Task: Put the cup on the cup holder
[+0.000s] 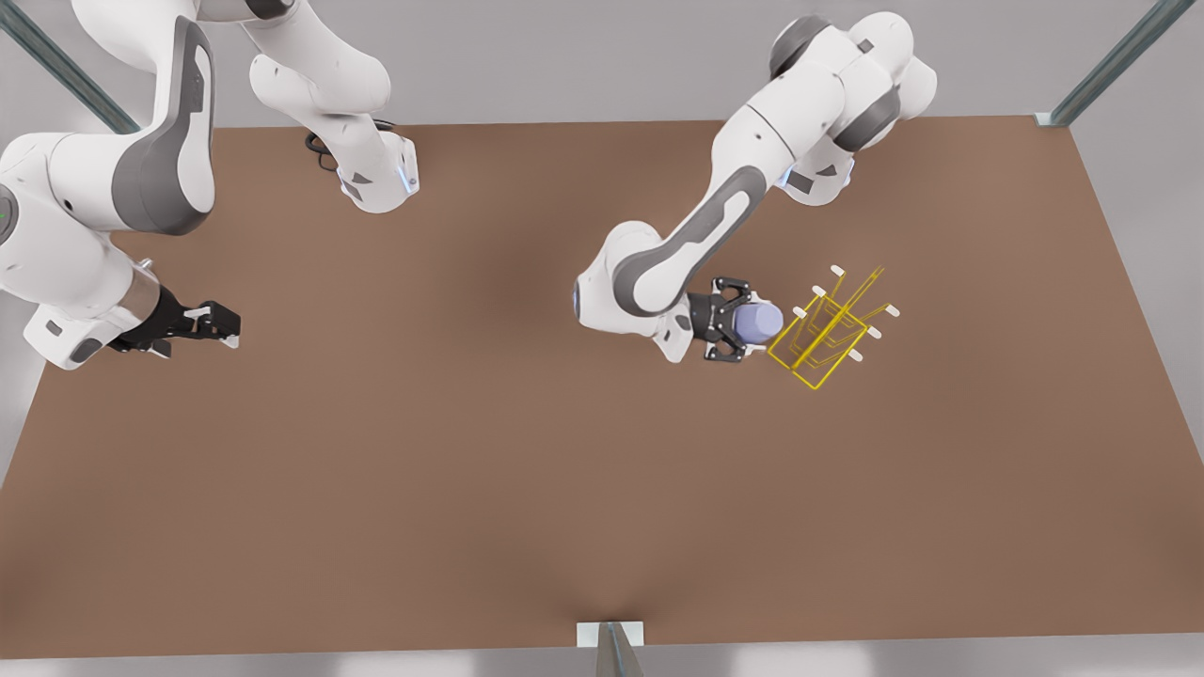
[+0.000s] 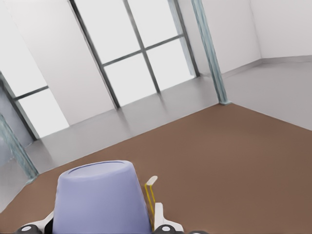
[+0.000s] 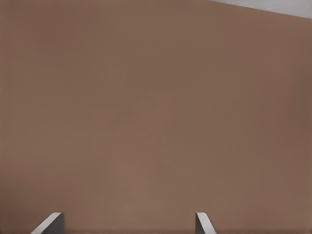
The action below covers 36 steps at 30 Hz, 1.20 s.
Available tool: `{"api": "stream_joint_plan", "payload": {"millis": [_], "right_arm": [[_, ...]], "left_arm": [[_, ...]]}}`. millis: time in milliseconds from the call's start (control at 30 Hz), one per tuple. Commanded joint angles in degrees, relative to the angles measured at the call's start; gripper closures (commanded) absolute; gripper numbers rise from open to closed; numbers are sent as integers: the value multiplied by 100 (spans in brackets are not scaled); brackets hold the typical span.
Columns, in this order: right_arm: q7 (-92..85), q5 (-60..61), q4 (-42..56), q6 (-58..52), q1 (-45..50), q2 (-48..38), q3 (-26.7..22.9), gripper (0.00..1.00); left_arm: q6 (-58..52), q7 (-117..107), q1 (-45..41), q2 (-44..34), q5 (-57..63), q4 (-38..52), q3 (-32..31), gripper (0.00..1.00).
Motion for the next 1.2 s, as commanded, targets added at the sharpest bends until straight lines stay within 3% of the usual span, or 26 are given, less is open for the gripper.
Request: {"api": "stream_joint_plan", "payload": {"millis": [0,267,533,667,1167], "right_arm": [[-31,-2,6,-1,-46,-6,-5,0],[-31,7,6,-10,-55,2,-5,0],[-31,7,6,-10,-55,29,-5,0],[-31,7,6,-10,-55,29,-5,0],[-22,7,6,-10,-46,46,-5,0]], "left_arm": [[-840,-2479,16,117,-560,-18,2,19],[-946,-3394,104,170,-1351,-352,2,19],[-814,-3376,464,135,-1052,-589,11,19],[-427,-3464,455,-155,-1044,-1231,11,19],[-32,-3491,798,-199,-244,-1609,11,19]]}}
